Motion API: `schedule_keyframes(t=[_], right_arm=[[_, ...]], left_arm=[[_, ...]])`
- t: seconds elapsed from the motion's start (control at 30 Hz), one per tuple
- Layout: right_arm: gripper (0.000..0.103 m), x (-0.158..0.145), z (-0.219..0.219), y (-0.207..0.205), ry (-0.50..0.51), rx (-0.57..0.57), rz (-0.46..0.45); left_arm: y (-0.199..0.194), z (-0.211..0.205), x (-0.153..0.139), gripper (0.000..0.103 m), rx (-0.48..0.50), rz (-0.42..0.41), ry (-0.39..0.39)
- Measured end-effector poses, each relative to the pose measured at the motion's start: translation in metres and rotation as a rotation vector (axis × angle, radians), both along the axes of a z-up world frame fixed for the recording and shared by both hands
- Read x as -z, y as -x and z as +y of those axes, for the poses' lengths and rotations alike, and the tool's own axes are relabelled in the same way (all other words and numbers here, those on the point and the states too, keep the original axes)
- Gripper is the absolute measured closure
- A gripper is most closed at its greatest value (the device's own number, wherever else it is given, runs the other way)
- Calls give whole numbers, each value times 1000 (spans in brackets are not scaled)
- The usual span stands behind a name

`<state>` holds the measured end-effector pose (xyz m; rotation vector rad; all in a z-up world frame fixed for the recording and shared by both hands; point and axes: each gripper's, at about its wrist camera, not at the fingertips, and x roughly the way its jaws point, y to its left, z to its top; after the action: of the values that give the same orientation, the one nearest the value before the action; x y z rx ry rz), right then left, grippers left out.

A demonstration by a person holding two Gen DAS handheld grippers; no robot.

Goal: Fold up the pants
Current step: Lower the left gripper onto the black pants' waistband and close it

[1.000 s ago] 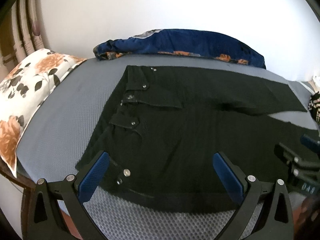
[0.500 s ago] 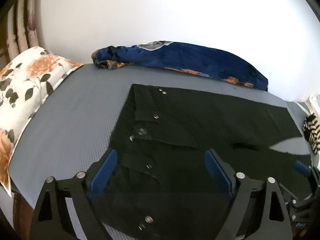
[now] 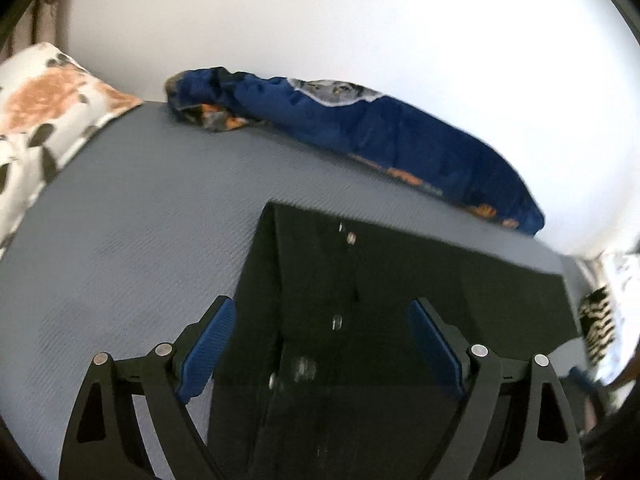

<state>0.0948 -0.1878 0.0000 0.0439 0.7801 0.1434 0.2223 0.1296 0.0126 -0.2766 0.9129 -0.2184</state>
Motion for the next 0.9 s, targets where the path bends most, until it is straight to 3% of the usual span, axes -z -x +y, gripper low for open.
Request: schedule_keyframes(t=[0.13,0.37,0.57,0.7,0.87,0.9], right_arm=[[2,11,-12,-9,-64,37,27],[3,30,-29,-31,-110,101,94],[3,39,-32,-44,-96,108,116],[3,45,-29,-53,-91,99,129],[3,48,-26,-60,-72,100,131],[3,49,-26,-61,-68,107,127]], left_arm=[[-35,13,10,15,61,43,141],[-85,44,39,16,6,149,352],[-108,41,59,32,25,209,367],[-123,37,72,34,60,230,372],[-139,38,84,59,97,245,428],[-141,37,84,59,110,242,433]])
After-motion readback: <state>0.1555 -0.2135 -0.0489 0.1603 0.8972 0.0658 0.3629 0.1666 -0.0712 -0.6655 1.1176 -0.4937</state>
